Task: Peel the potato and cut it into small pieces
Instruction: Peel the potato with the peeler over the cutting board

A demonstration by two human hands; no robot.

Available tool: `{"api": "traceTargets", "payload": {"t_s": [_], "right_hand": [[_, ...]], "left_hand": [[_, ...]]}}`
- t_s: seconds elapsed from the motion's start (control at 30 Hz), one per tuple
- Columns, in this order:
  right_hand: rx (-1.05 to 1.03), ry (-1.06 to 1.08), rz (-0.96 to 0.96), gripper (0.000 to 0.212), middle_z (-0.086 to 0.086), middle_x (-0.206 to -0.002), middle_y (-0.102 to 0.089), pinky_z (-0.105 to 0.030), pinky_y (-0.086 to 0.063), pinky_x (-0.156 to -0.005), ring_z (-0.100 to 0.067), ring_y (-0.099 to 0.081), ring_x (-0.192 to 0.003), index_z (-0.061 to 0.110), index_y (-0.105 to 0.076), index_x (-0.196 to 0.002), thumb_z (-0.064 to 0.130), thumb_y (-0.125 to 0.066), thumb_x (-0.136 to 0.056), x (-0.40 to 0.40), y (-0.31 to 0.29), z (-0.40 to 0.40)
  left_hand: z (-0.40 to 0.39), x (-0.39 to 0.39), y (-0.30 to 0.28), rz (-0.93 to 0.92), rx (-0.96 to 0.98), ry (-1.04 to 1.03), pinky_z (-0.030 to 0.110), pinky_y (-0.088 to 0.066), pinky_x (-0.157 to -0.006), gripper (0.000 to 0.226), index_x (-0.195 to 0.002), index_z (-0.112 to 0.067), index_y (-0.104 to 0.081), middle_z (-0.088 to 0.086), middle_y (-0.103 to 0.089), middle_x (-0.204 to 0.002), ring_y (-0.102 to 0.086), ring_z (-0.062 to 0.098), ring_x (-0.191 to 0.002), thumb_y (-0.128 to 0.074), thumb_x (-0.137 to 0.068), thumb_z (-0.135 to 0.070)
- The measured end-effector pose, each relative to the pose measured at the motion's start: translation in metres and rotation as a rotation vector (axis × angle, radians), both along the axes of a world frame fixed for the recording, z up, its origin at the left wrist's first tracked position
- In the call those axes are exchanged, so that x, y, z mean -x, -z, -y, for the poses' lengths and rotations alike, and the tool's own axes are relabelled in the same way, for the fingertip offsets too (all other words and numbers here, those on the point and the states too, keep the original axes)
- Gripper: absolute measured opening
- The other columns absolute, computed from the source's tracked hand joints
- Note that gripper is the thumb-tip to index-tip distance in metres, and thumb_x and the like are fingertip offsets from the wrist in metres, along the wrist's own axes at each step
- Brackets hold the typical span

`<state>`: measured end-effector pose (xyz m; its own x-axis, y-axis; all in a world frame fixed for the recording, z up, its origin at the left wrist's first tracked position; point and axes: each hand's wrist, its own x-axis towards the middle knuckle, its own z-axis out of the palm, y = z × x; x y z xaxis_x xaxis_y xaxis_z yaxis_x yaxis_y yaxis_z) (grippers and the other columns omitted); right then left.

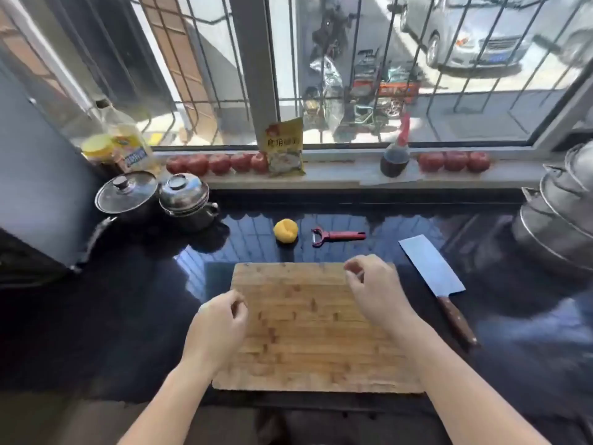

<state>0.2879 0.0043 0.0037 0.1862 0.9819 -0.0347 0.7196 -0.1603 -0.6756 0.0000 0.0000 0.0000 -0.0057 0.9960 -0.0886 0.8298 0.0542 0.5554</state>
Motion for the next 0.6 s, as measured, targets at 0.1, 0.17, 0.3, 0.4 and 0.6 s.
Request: {"api": "traceTargets", "payload": {"t_s": [0.1,0.17,0.3,0.4,0.6], "right_hand": [[0.067,0.081,0.042,0.017,0.001,-0.104,-0.062,-0.025,-0.039,-0.08,-0.017,-0.059,-0.098,0.018,-0.069,-0.107,0.016,-0.055,-0.098,0.002,0.017,-0.015],[0.145,0.115,0.075,0.019,0.001,-0.106,-0.063,-0.029,-0.043,-0.084,-0.018,-0.059,-0.101,0.018,-0.069,-0.109,0.016,-0.054,-0.098,0.009,0.026,-0.024],[0.203,0.165,0.056,0.016,0.0,-0.104,-0.063,-0.03,-0.045,-0.085,-0.02,-0.06,-0.099,0.018,-0.069,-0.105,0.014,-0.055,-0.098,0.017,0.057,-0.036],[0.237,0.209,0.022,0.019,0.007,-0.105,-0.056,-0.019,-0.038,-0.079,-0.01,-0.053,-0.094,0.019,-0.066,-0.111,0.014,-0.051,-0.101,0.017,0.068,-0.034],[0.28,0.212,-0.013,0.021,0.016,-0.11,-0.055,-0.008,-0.038,-0.073,0.004,-0.052,-0.094,0.027,-0.064,-0.116,0.019,-0.049,-0.103,0.005,0.074,-0.033]], "left_hand": [[-0.021,0.012,0.025,-0.029,0.096,0.033,0.033,-0.047,-0.07,0.025,-0.08,-0.03,-0.064,-0.013,-0.067,-0.084,-0.061,0.008,-0.081,-0.057,-0.099,-0.016],[-0.046,0.011,0.039,-0.036,0.133,0.101,0.036,-0.05,-0.075,0.02,-0.087,-0.027,-0.066,-0.011,-0.067,-0.089,-0.063,0.015,-0.087,-0.056,-0.099,-0.016],[-0.14,-0.025,0.077,-0.056,0.103,0.3,0.045,-0.051,-0.098,0.03,-0.127,-0.024,-0.065,-0.001,-0.058,-0.126,-0.058,0.024,-0.117,-0.055,-0.099,-0.019],[-0.205,-0.071,0.1,-0.126,0.024,0.409,0.048,-0.043,-0.108,0.054,-0.153,-0.02,-0.045,0.012,-0.036,-0.154,-0.039,0.037,-0.135,-0.058,-0.101,-0.021],[-0.282,-0.118,0.132,-0.516,0.179,0.606,0.056,-0.042,-0.107,0.063,-0.157,-0.026,-0.034,0.016,-0.023,-0.163,-0.028,0.042,-0.144,-0.06,-0.1,-0.031]]}}
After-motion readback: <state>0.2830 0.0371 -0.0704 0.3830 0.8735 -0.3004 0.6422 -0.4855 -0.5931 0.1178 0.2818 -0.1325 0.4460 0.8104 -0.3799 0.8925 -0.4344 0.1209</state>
